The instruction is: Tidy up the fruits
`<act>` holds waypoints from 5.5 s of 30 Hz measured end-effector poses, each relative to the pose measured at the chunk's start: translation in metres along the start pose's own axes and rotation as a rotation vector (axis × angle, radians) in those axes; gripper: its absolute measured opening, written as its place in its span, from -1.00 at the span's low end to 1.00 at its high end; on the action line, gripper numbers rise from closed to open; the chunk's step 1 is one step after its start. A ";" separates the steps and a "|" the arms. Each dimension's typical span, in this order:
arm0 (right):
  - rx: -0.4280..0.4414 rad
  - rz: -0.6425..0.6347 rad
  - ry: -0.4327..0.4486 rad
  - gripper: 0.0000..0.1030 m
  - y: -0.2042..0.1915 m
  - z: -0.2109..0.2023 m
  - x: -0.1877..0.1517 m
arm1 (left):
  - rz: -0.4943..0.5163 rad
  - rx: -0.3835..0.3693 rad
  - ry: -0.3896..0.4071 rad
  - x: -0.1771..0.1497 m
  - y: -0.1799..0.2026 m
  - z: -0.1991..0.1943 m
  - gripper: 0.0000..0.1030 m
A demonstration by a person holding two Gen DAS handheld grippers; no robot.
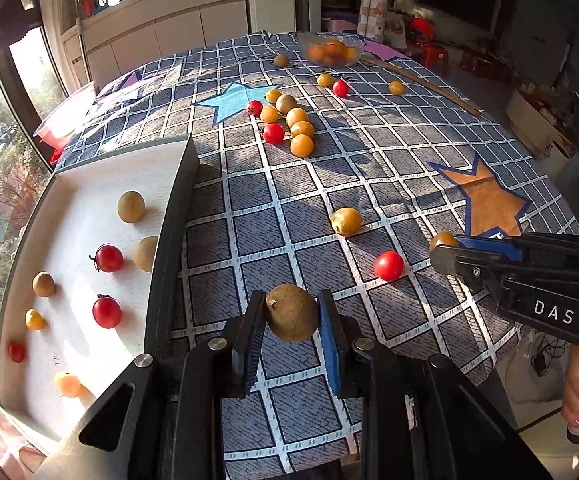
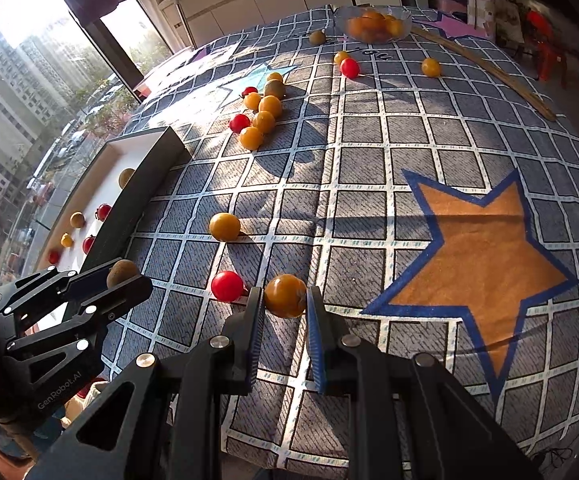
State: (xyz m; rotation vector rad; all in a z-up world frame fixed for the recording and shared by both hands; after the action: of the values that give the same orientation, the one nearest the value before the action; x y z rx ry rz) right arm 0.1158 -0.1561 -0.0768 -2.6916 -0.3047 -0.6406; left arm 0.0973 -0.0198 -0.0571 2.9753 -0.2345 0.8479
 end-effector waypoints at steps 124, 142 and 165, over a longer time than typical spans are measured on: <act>0.003 -0.230 -0.056 0.90 -0.203 0.029 0.012 | -0.353 0.247 0.035 -0.067 -0.198 -0.043 0.99; -0.067 -0.231 -0.088 0.99 -0.194 0.015 0.014 | -0.325 0.264 -0.108 -0.066 -0.175 -0.041 0.99; -0.068 -0.232 -0.137 0.99 -0.198 0.027 0.009 | -0.312 0.289 -0.106 -0.066 -0.173 -0.042 0.99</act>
State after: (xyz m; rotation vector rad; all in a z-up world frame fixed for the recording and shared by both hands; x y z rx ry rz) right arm 0.0780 0.0363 -0.0373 -2.7954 -0.6494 -0.5399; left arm 0.0463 0.1635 -0.0553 3.1959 0.3736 0.7418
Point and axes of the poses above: each gripper's, at about its wrist camera, not at the fingertips, and z roughly the way its jaws point, y to its right, x to its top, the point moved 5 cm from there along z, roughly the way its jaws point, and after that the axes turned 1 degree about -x, right-handed, at the moved point
